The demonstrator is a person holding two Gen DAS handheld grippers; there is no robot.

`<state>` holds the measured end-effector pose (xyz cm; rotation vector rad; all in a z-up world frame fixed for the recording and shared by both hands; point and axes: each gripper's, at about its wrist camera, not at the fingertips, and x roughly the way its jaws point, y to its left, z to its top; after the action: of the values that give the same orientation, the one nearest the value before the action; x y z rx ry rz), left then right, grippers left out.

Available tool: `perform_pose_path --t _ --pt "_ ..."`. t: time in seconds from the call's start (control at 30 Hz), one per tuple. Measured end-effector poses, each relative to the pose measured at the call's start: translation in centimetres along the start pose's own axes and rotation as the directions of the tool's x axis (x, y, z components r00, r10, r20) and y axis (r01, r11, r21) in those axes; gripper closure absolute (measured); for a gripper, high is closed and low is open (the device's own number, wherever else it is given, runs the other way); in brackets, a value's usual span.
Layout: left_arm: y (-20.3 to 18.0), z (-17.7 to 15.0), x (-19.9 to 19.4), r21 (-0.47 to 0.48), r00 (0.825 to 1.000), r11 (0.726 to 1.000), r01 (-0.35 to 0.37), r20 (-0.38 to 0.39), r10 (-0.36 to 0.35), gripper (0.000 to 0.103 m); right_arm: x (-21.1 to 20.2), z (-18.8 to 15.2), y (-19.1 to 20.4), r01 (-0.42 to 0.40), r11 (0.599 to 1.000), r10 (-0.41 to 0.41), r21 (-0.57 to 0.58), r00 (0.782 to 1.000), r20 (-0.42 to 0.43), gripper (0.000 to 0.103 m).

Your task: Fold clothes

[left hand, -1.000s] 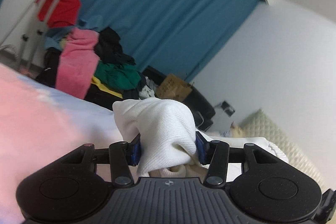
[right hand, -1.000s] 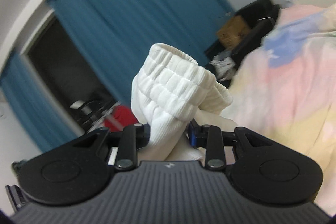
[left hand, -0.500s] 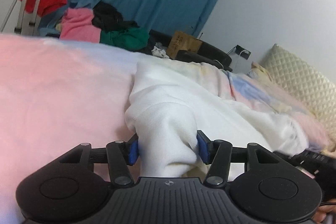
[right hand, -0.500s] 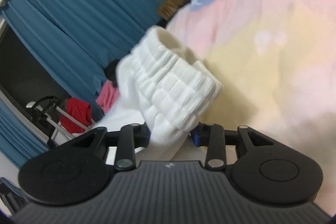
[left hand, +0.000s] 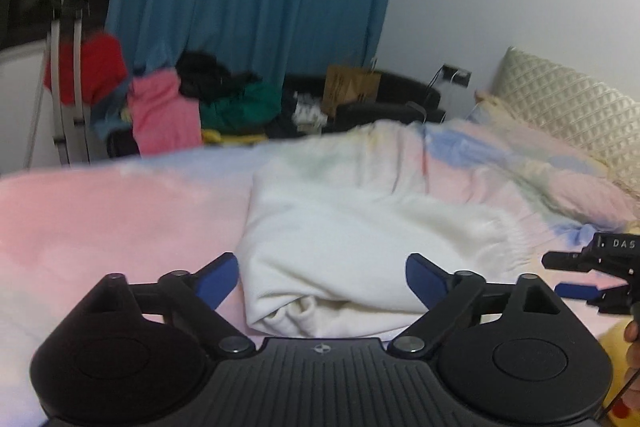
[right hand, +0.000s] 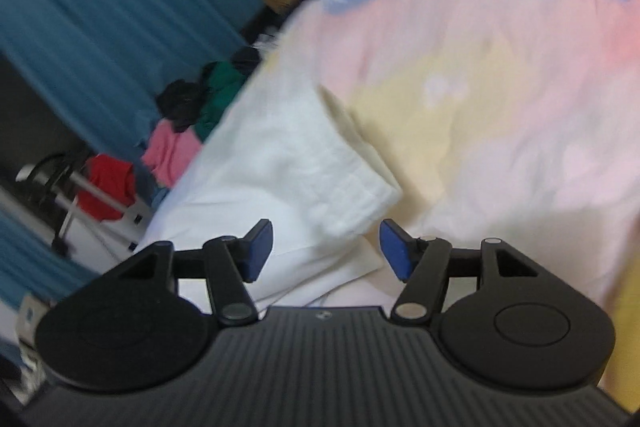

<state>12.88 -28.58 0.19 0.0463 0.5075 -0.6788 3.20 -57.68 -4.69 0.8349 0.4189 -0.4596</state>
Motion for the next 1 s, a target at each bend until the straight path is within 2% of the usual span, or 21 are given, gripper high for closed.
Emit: perform_pose_path --t 0.2,0.33,0.5,0.57,0.7,1.0 --pt "-3.8 1.4 -9.8 0.037 0.997 0.999 -0.024 0.073 0.021 0.001 -9.4 0.6 4.2 -0.034 0.97 0.059 -0.241 0.993 0.099 0.04" --pt "-5.8 1.0 -16.4 0.052 0.993 0.997 -0.05 0.107 0.044 0.001 -14.2 -0.6 6.2 -0.042 0.922 0.114 -0.386 0.979 0.167 0.016" --pt "-6.8 -0.8 -23.0 0.012 0.987 0.997 -0.077 0.145 0.074 0.0 -18.2 -3.5 7.6 -0.047 0.864 0.172 -0.502 0.964 0.205 0.014" --pt "-7.0 -1.7 -24.8 0.012 0.986 0.997 -0.073 0.148 0.07 0.001 -19.1 -4.7 8.0 -0.062 0.854 0.188 -0.517 0.963 0.194 0.014" --pt "-7.5 -3.7 -27.8 0.04 0.978 0.992 -0.118 0.177 0.109 0.001 -20.1 -7.5 8.7 -0.064 0.836 0.198 -0.546 0.961 0.191 0.014" --pt "-6.8 -7.2 -28.0 0.028 0.971 0.988 -0.152 0.189 0.144 0.002 -18.5 -11.8 8.6 -0.01 0.829 0.153 -0.559 0.966 0.209 0.014"
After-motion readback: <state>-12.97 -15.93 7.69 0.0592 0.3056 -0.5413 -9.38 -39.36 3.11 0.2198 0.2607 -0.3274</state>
